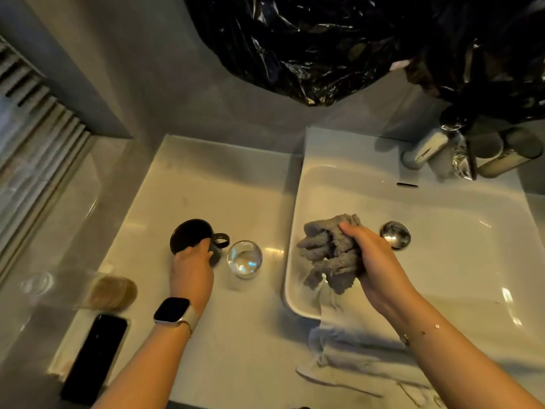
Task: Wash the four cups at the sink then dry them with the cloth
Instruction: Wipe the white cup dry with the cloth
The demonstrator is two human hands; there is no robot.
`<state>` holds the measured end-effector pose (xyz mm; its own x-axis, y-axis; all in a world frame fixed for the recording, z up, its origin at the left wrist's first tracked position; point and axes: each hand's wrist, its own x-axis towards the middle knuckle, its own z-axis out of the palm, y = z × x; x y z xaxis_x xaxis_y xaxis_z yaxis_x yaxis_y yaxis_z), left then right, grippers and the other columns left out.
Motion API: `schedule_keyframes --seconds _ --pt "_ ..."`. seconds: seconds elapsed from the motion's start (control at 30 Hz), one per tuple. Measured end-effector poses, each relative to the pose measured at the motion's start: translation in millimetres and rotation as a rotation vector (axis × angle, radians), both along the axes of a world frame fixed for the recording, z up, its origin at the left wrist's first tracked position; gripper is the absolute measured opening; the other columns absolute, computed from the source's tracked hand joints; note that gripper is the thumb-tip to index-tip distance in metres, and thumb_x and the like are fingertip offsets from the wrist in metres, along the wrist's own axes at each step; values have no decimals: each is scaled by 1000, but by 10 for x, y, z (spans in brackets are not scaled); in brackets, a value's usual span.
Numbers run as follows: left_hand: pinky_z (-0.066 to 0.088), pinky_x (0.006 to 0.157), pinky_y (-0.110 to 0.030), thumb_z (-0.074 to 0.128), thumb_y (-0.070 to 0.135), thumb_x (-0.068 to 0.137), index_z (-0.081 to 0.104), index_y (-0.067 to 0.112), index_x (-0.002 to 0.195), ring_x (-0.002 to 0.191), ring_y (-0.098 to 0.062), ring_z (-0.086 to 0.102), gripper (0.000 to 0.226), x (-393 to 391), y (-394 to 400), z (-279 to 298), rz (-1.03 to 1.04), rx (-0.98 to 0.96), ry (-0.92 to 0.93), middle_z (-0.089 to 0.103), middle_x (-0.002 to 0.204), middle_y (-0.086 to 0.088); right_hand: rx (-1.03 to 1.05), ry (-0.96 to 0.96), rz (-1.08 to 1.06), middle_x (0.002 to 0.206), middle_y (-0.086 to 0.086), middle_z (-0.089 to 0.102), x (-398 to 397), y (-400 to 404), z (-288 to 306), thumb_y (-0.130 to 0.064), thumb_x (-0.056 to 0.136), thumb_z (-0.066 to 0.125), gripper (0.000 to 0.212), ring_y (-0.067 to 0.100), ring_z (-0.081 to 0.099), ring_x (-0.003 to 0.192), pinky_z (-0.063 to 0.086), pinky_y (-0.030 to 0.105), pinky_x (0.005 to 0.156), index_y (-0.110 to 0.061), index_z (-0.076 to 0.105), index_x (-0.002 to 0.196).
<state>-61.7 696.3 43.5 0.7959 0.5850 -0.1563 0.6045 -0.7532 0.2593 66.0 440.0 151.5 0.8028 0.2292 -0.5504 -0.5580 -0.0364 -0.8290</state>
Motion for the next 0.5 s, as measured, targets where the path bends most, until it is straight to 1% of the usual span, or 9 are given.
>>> schedule_keyframes --seconds 0.07,0.13,0.17,0.23,0.3,0.37,0.43,0.5 --pt "42 59 -33 58 -6 89 66 2 116 77 -39 62 30 -1 -53 -91 -17 -13 -11 67 80 -20 -10 -6 -22 87 9 73 -6 43 -23 -24 93 57 19 21 68 84 52 38 80 -9 68 98" --pt "44 57 -34 62 -14 80 69 1 111 71 -40 62 34 1 -100 -168 -20 -7 -23 66 75 -20 -22 -25 -26 85 4 73 -9 65 -33 -23 94 55 17 18 68 83 53 34 76 -12 68 97" --pt "45 56 -34 63 -14 80 70 1 110 70 -40 62 35 0 -116 -201 -21 -1 -26 66 75 -19 -32 -38 -30 84 3 73 -10 69 -37 -22 95 53 16 17 68 83 52 32 74 -14 67 97" --pt "45 59 -34 61 -7 85 69 5 113 73 -39 62 31 -8 -138 -247 -26 0 -18 67 78 -18 -69 -64 -33 85 -1 72 -8 58 -33 -19 97 49 15 14 67 81 50 27 69 -17 64 100" --pt "45 62 -34 59 2 91 68 8 118 79 -39 63 28 -15 -149 -277 -24 -8 -5 68 83 -18 -137 -104 -7 92 0 68 -1 33 -11 -16 98 45 16 11 65 82 48 25 65 -20 59 104" --pt "44 68 -36 59 7 93 67 9 118 85 -38 62 26 -11 -169 -251 -17 9 2 69 88 -16 -217 -162 24 93 1 64 17 -18 23 -16 98 43 16 11 61 82 47 22 64 -20 58 99" --pt "42 79 -39 64 7 88 69 11 114 90 -35 62 27 -11 -200 -142 -32 73 5 71 94 -11 -273 -240 65 86 -1 63 44 -102 62 -17 98 44 19 9 58 77 46 16 60 -19 60 90" --pt "35 90 -43 67 5 83 69 11 116 101 -35 60 33 1 -250 55 -6 113 -34 70 109 -10 -313 -338 111 84 -5 62 86 -228 117 -18 99 45 22 6 56 76 44 16 61 -23 61 86"
